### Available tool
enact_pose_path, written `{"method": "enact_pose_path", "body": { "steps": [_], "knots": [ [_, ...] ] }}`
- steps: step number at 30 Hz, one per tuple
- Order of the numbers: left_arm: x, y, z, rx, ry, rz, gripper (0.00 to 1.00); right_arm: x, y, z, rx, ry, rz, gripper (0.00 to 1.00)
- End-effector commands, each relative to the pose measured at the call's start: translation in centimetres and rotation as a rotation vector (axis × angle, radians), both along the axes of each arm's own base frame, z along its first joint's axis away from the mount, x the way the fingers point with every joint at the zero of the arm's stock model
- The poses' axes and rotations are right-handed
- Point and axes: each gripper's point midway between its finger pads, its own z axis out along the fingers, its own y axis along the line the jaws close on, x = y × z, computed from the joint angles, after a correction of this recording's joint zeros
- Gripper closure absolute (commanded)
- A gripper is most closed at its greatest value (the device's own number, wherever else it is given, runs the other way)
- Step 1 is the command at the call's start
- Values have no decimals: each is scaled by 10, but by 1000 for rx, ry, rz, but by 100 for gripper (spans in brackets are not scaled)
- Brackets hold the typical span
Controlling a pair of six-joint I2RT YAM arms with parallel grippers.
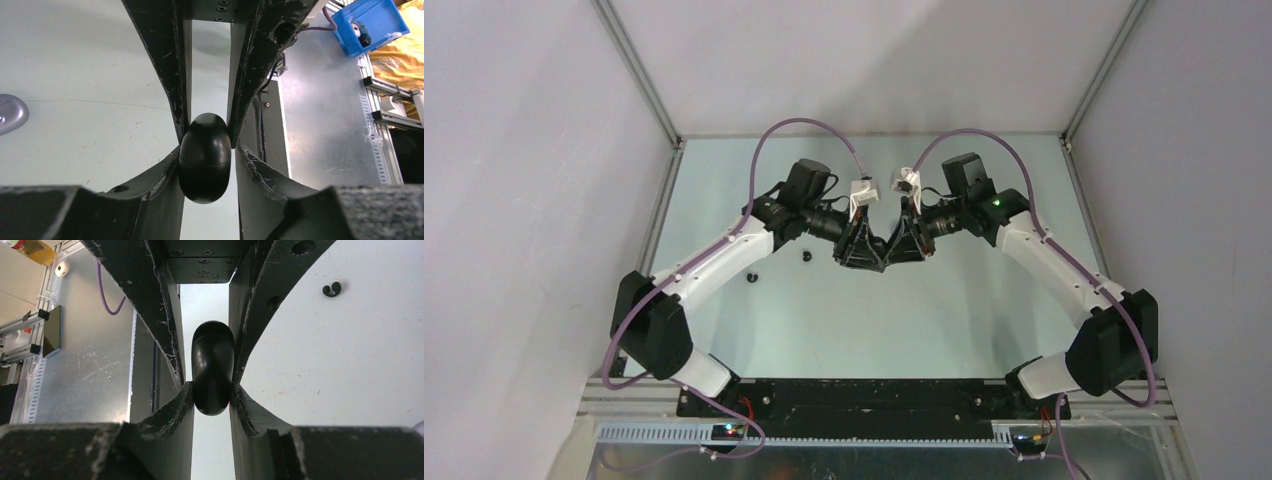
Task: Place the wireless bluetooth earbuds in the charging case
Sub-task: Pick up the charging case at the center of the board.
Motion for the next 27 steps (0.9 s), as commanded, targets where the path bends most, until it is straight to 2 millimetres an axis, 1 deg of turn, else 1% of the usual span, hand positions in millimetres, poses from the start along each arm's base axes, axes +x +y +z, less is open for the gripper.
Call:
{"method": "enact_pose_path", "body": {
  "steps": [1, 2, 5, 12, 22, 27],
  "knots": [
    [-1, -3, 19, -45, -50, -25, 53, -3, -2, 19, 47, -44, 7, 77],
    [-1, -3, 18, -44, -51, -26, 51, -2, -2, 20, 47, -47, 4, 77],
    [-2, -2, 18, -43, -47, -28, 50, -1, -4, 21, 46, -54, -2, 77],
    [-3, -2, 19, -46, -48, -34, 53, -1, -8, 23, 59, -54, 2, 76],
    [-2, -3, 17, -46, -42, -36, 52, -4, -3, 18, 35, -75, 12, 76],
    [-3, -4, 17, -45, -38, -39, 54, -5, -3, 17, 26, -91, 13, 76]
  ]
}}
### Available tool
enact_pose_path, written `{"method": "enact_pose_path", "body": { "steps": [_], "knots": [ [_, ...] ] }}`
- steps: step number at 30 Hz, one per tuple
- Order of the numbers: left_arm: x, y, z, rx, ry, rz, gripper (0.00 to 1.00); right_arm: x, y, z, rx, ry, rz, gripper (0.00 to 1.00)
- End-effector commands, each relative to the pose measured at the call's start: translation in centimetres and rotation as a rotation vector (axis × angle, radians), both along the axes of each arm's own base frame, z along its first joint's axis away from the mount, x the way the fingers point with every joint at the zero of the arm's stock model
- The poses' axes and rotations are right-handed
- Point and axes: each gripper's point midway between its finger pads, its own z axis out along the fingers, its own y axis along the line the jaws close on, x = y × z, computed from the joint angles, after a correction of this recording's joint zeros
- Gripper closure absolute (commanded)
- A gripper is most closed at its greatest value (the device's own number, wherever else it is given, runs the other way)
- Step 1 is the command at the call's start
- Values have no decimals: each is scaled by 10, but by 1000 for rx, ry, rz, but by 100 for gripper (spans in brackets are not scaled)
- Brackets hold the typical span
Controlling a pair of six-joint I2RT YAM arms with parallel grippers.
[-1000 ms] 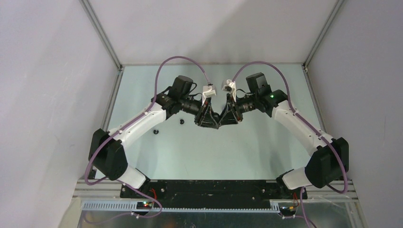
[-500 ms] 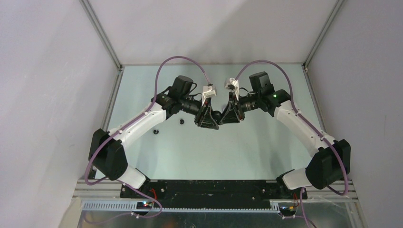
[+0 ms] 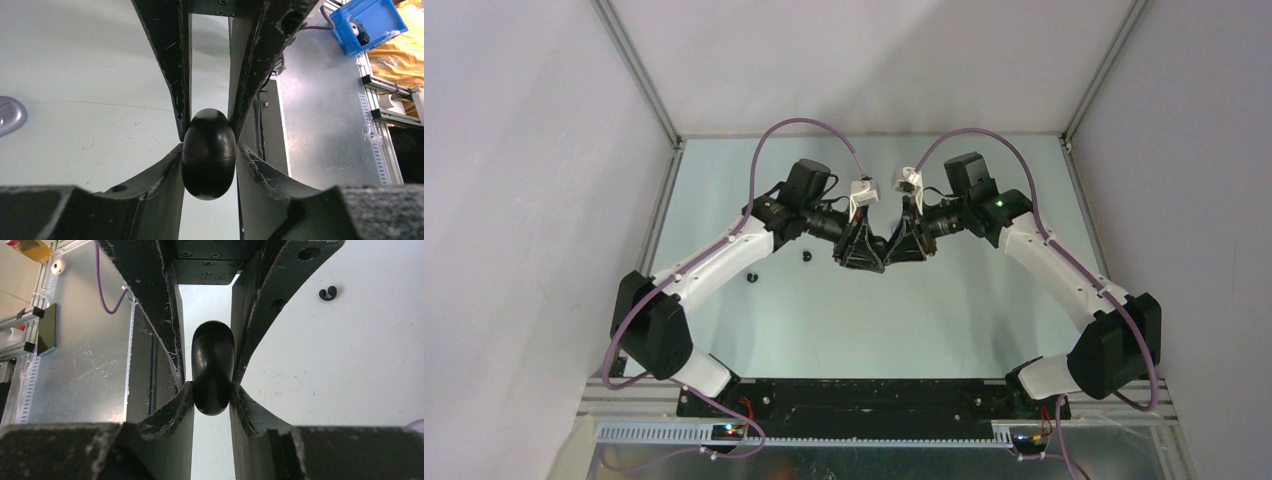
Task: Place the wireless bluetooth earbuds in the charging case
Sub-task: Pick up the charging case at the center of the board.
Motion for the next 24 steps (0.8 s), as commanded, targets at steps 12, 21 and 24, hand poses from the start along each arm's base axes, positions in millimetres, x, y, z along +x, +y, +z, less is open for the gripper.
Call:
{"method": "enact_pose_path", "body": {
  "steps": [12, 21, 24],
  "knots": [
    [-6, -3, 16, -47, -24, -56, 72, -9, 3, 9, 4, -80, 31, 76],
    [-9, -2, 16, -50, -23, -75, 85, -9, 3, 11, 12, -75, 32, 63],
    [-9, -2, 17, -52, -26, -77, 86, -7, 1, 15, 24, -70, 24, 54]
  ]
}}
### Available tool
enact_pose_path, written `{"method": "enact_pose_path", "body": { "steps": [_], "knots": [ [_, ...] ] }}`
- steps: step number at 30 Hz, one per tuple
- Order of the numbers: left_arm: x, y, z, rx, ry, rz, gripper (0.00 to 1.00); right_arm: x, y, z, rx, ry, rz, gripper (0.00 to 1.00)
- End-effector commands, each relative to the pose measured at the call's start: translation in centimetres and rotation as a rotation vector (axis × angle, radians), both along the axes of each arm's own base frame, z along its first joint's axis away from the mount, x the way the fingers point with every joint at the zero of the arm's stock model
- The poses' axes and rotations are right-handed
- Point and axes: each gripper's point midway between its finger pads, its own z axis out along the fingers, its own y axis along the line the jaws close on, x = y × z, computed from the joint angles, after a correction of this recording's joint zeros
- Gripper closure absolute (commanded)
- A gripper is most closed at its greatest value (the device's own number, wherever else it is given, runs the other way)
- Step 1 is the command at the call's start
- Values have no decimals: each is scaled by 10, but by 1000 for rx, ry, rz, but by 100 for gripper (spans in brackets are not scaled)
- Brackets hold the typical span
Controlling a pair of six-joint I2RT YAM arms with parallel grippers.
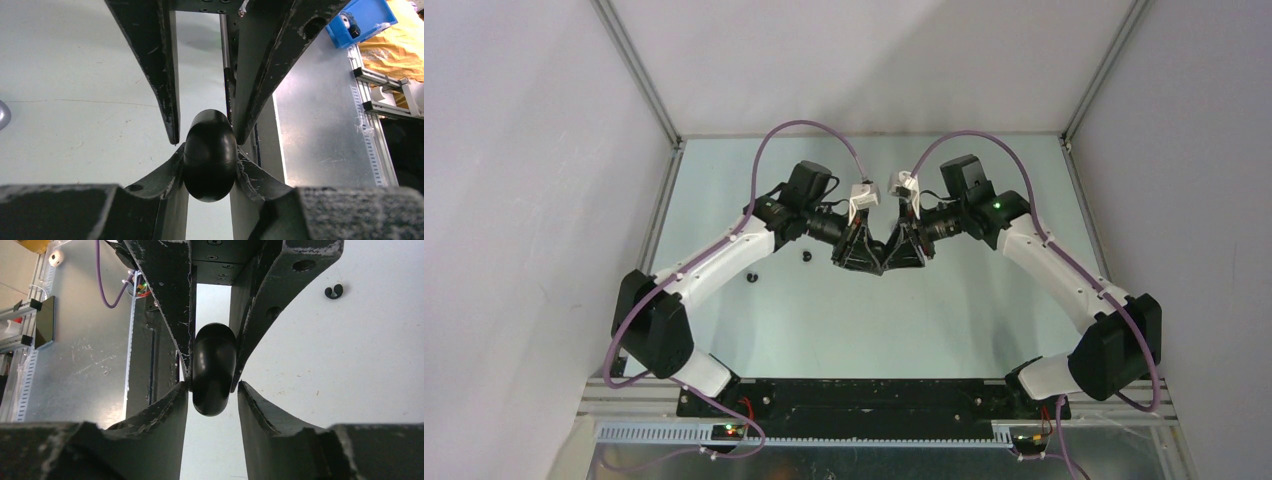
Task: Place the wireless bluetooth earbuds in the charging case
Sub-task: Pick up the charging case at the center of the board, then open the charging case.
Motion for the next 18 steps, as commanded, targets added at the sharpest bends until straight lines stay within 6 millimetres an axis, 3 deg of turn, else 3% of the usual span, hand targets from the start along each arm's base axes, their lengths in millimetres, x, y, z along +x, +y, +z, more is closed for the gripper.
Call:
{"method": "enact_pose_path", "body": {
  "steps": [1, 13, 15, 16, 18],
  "knots": [
    [-3, -3, 21, -54, -39, -44, 86, 1, -4, 20, 49, -57, 0, 49],
    [-6, -3, 23, -60, -40, -55, 88, 12, -9, 24, 56, -34, -56, 27],
    [-6, -3, 23, -60, -41, -56, 88, 12, -8, 23, 54, -29, -59, 17],
    [-6, -3, 23, -60, -44, -55, 88, 12, -7, 23, 53, -25, -60, 5],
    [-7, -3, 23, -56, -41, -56, 88, 13, -6, 22, 48, -28, -63, 1]
  ]
}}
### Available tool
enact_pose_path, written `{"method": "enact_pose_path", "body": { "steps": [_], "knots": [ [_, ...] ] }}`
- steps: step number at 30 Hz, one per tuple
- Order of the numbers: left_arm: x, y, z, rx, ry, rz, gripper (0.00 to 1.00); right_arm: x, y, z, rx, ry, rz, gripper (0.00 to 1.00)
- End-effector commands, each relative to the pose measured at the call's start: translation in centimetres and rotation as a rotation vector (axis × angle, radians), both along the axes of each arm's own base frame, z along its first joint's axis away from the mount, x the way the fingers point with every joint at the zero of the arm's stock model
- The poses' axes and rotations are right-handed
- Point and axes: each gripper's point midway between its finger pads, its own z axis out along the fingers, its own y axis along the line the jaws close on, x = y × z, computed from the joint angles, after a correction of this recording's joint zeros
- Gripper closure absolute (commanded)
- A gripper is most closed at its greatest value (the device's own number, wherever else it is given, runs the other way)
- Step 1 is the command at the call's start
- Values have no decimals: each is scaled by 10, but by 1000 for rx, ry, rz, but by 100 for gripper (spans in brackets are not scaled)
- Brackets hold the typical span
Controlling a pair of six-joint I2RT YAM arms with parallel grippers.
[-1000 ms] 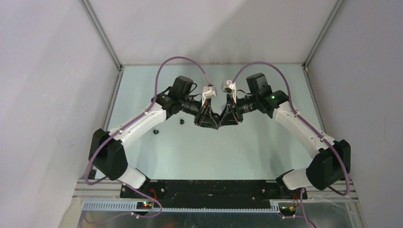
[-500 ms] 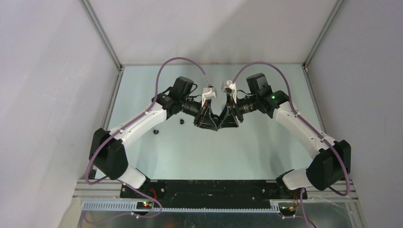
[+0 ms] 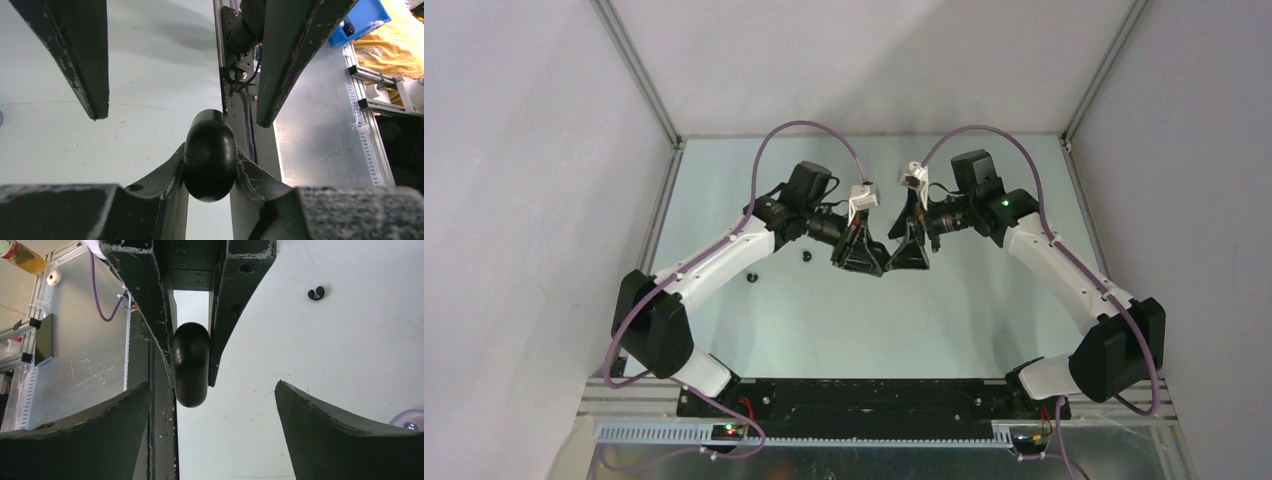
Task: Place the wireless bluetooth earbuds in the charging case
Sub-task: Open the charging case.
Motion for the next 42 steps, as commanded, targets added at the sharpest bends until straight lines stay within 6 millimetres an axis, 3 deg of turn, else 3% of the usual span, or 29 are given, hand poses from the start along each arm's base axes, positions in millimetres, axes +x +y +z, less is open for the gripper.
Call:
{"method": "enact_pose_path", "body": {
  "steps": [1, 17, 23, 35, 39, 42],
  "knots": [
    [-2, -4, 22, -52, -60, -38, 88, 2, 3, 12, 16, -48, -13, 1],
    [-7, -3, 23, -55, -60, -62, 91, 37, -6, -3, -74, -73, -186, 1],
    [-8, -3, 23, -56, -65, -67, 91, 43, -21, 10, -50, -94, -223, 1],
    [-8, 1, 28, -50, -99, -72, 92, 34, -36, 36, -9, -188, -219, 1],
    [-2, 11, 35, -41, -143, -46, 93, 36, -47, 48, 25, -201, -241, 1],
    [9, 25, 48, -54, -192, 9, 93, 50, -58, 52, 56, -191, -276, 1]
  ]
}}
